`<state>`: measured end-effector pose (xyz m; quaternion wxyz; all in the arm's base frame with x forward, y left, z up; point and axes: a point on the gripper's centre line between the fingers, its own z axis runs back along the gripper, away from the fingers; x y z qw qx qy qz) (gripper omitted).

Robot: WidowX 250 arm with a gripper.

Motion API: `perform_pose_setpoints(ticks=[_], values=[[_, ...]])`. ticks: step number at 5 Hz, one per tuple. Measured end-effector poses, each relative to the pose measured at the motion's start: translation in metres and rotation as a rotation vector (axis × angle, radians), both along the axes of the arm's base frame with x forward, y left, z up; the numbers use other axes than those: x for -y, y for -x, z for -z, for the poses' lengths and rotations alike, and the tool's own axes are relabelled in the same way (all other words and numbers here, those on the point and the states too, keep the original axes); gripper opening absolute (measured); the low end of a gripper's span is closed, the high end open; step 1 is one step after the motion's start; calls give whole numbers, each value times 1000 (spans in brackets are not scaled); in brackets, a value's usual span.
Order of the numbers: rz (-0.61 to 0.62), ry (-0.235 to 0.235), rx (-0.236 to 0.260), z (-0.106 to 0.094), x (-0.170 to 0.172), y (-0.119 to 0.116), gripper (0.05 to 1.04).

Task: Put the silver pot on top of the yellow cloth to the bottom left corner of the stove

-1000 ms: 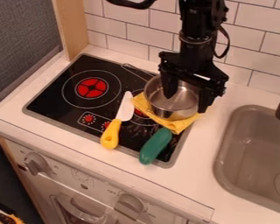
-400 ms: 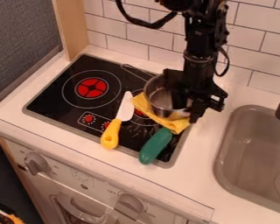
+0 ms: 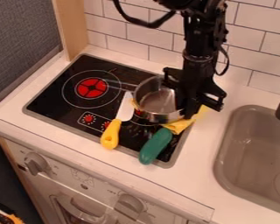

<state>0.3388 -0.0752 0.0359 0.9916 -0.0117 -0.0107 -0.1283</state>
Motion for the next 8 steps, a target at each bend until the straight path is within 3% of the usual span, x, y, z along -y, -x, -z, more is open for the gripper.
perform_pose_setpoints(ticks=[1, 2, 4, 5, 7, 8], values=[[22, 12, 63, -32, -14, 8, 82], [44, -25, 71, -48, -53, 26, 82], [63, -40, 5, -24, -124, 59, 81], [35, -47, 8, -21, -151, 67, 81], [71, -84, -26, -8, -165, 74, 112], [57, -42, -94, 4, -169, 81, 301]])
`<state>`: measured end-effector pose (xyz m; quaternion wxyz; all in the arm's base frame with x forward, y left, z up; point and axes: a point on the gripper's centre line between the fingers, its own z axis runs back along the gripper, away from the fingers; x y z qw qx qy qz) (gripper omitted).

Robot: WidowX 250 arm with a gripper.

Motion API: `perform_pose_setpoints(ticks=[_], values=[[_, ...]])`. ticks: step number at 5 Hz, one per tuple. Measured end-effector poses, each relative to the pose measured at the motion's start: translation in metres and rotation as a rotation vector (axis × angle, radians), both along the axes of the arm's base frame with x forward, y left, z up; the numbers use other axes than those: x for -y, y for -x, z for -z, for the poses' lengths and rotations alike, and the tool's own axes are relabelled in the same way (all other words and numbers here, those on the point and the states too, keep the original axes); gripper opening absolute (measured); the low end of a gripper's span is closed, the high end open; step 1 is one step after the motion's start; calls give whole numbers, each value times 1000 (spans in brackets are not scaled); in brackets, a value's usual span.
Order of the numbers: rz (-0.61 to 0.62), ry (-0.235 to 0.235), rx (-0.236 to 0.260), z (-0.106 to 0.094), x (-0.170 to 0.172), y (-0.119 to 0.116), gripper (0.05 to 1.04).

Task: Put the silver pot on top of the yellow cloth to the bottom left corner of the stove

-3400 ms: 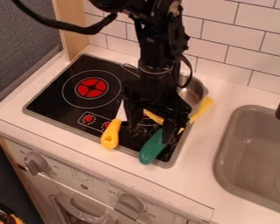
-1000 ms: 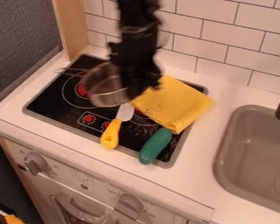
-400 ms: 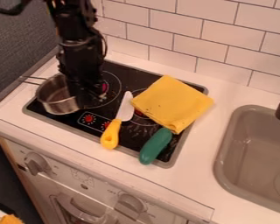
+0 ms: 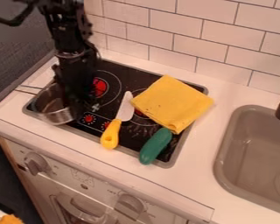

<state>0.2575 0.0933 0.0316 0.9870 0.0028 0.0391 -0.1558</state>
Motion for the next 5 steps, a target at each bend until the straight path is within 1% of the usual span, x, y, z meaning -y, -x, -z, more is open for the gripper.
perform_pose_setpoints(ticks=[1, 2, 3, 4, 5], values=[[-1, 18, -11, -1, 0, -2, 576], [-16, 59, -8, -5, 8, 1, 886], [-52, 78, 44, -20, 13, 4, 1014], [-161, 29, 23, -19, 18, 13, 1009], [-211, 7, 32, -16, 24, 16, 1004]])
